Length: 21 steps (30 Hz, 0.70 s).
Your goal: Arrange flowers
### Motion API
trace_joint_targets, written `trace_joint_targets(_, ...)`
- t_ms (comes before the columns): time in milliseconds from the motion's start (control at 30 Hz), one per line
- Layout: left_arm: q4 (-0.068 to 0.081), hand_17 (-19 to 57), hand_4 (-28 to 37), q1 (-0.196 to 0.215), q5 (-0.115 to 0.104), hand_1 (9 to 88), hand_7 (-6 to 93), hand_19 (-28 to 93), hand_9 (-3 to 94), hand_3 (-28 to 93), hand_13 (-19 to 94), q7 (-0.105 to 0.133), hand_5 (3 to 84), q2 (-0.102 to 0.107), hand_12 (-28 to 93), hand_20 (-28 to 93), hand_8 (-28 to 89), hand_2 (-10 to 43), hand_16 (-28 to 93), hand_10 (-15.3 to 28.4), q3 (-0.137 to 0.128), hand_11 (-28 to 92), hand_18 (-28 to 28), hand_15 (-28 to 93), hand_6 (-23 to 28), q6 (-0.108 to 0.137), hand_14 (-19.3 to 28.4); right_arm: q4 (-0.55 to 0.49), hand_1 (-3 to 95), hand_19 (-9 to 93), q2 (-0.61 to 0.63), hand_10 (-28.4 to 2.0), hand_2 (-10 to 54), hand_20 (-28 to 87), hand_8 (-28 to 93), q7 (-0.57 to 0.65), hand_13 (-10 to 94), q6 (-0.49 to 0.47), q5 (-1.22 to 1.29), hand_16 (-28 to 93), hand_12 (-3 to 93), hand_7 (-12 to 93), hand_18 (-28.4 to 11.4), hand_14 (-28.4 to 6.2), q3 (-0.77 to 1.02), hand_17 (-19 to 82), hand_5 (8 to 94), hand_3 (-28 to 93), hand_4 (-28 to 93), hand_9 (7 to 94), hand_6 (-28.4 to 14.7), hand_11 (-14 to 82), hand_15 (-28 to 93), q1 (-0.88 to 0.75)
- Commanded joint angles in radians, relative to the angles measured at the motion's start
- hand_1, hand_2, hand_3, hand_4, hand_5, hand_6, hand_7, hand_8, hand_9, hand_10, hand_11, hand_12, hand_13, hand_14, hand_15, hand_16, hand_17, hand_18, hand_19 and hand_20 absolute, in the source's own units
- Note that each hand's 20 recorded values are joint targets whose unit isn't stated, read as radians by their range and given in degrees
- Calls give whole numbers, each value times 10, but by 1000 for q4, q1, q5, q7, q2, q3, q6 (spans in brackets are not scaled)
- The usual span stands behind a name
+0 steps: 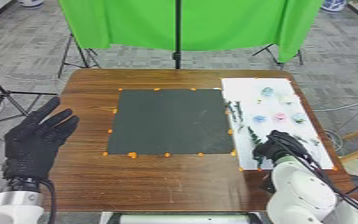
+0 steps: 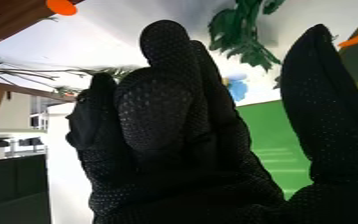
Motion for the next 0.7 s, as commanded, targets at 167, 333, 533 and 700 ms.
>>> trace_joint_targets(167, -3, -94, -238, 2, 3, 225, 186, 537, 354, 809, 257, -17, 370, -9, 113, 100, -114, 67, -99, 208, -4, 303, 232, 538, 94, 10, 278, 63, 346, 932, -21, -206, -51, 229, -100, 31, 736, -49, -58, 158, 190, 234, -208, -114, -133, 508, 617, 673, -205, 689, -126, 449, 756, 110)
trace_joint_targets(333, -3, -95, -237, 6, 4, 225, 187, 538, 354, 809, 257, -7, 369, -7, 112, 99, -114, 67, -100, 208, -2, 303, 232, 537, 93, 8, 278, 105, 355, 932, -31, -206, -68, 225, -100, 38, 735, -59, -72, 160, 191, 243, -207, -113, -196, 507, 616, 681, -204, 689, -122, 452, 756, 160)
trace_joint_targets(533, -5, -95, -238, 15, -5, 227, 187, 538, 354, 809, 256, 10, 369, -5, 113, 99, -114, 64, -99, 208, -2, 303, 232, 538, 93, 10, 278, 152, 367, 932, -33, -194, -79, 223, -104, 37, 738, -52, -126, 160, 195, 277, -206, -110, -288, 507, 624, 685, -210, 697, -109, 473, 755, 215)
trace_joint_targets(700, -6, -95, -236, 20, -7, 226, 188, 538, 355, 811, 257, 13, 369, -3, 113, 98, -114, 64, -99, 208, -6, 304, 232, 538, 93, 8, 278, 191, 401, 932, -42, -177, -93, 230, -124, 30, 745, -62, -152, 161, 197, 320, -204, -102, -371, 507, 652, 700, -224, 724, -87, 482, 753, 255)
